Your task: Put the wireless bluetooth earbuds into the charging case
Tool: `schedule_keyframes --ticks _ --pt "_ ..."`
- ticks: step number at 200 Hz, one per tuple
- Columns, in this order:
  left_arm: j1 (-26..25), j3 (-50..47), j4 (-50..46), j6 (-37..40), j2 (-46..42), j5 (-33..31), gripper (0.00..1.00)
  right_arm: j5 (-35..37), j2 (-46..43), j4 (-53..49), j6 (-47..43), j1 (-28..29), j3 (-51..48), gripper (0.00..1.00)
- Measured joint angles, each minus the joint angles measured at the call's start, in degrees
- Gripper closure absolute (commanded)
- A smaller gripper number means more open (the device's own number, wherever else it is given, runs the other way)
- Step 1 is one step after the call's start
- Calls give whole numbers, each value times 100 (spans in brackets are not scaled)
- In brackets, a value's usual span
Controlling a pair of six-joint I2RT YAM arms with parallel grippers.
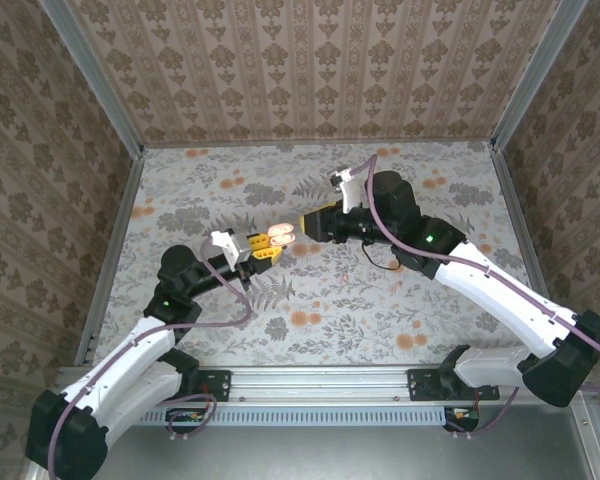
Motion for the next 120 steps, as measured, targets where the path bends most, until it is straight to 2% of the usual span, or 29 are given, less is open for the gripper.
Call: schedule_keyframes --ticks 40,65,120 --pt "0 63 -284 273 -66 -199 100 223 11 -35 188 -118 -103 56" --pt "4 125 -673 374 -208 -415 100 417 306 -68 420 -173 -94 56" --pt "76 225 -1803 614 -964 -813 100 402 2520 -284 861 -164 737 63"
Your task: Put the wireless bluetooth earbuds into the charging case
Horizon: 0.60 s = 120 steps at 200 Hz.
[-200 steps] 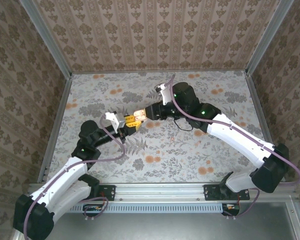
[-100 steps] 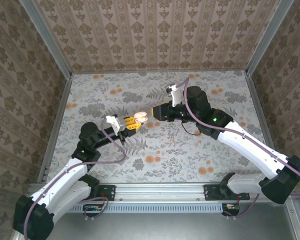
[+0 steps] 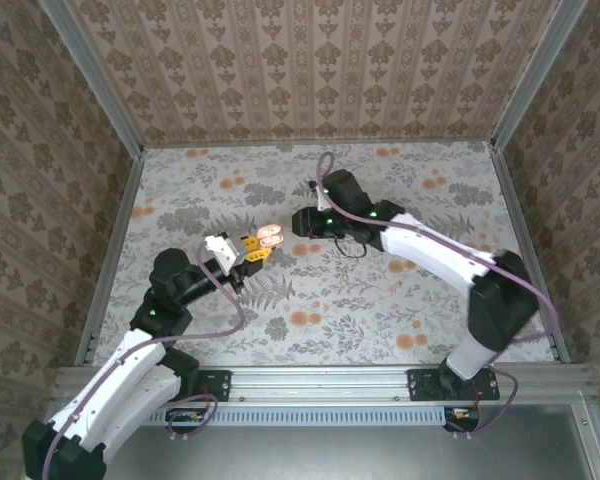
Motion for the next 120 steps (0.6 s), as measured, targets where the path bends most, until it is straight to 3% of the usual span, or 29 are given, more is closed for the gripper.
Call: schedule_keyframes --ticks 58,120 --pt "39 0 -708 66 -1209 -273 100 -457 2100 -173 31 323 1725 65" --pt "44 278 -1379 157 -1799 -498 100 -120 3617 -1333 -358 1134 3807 64"
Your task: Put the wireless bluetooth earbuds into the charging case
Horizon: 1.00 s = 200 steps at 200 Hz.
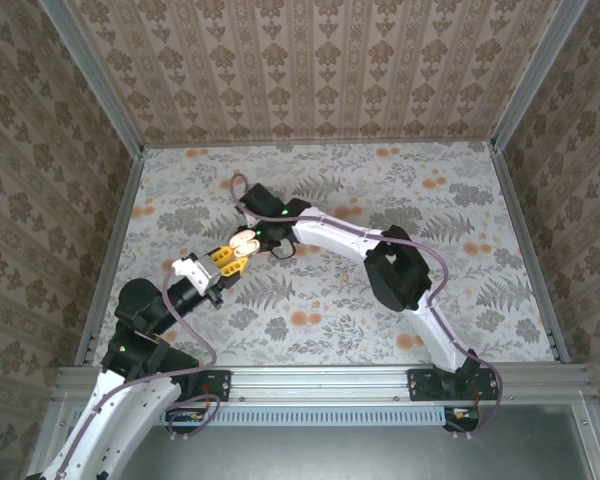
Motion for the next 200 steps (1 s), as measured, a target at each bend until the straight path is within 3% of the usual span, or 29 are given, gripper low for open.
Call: schedule_keyframes --ticks 56,121,200 --pt "0 2 -173 37 0 -4 100 492 953 -763 -313 444 1172 62" --pt "0 4 -262 144 0 -7 100 942 1340 -1113 -446 472 1604 60" --pt "7 7 -262 179 24 -24 100 988 1537 -1187 -549 608 1908 60"
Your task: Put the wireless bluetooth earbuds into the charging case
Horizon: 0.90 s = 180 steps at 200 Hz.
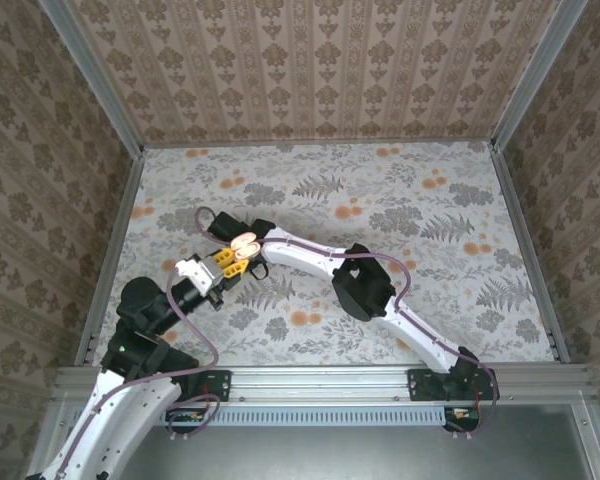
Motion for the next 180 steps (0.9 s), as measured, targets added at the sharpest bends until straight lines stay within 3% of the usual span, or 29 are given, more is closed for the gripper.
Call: schedule_keyframes --ticks 180 --pt "31 186 -138 7 105 4 100 -98 184 197 -203 37 461 59"
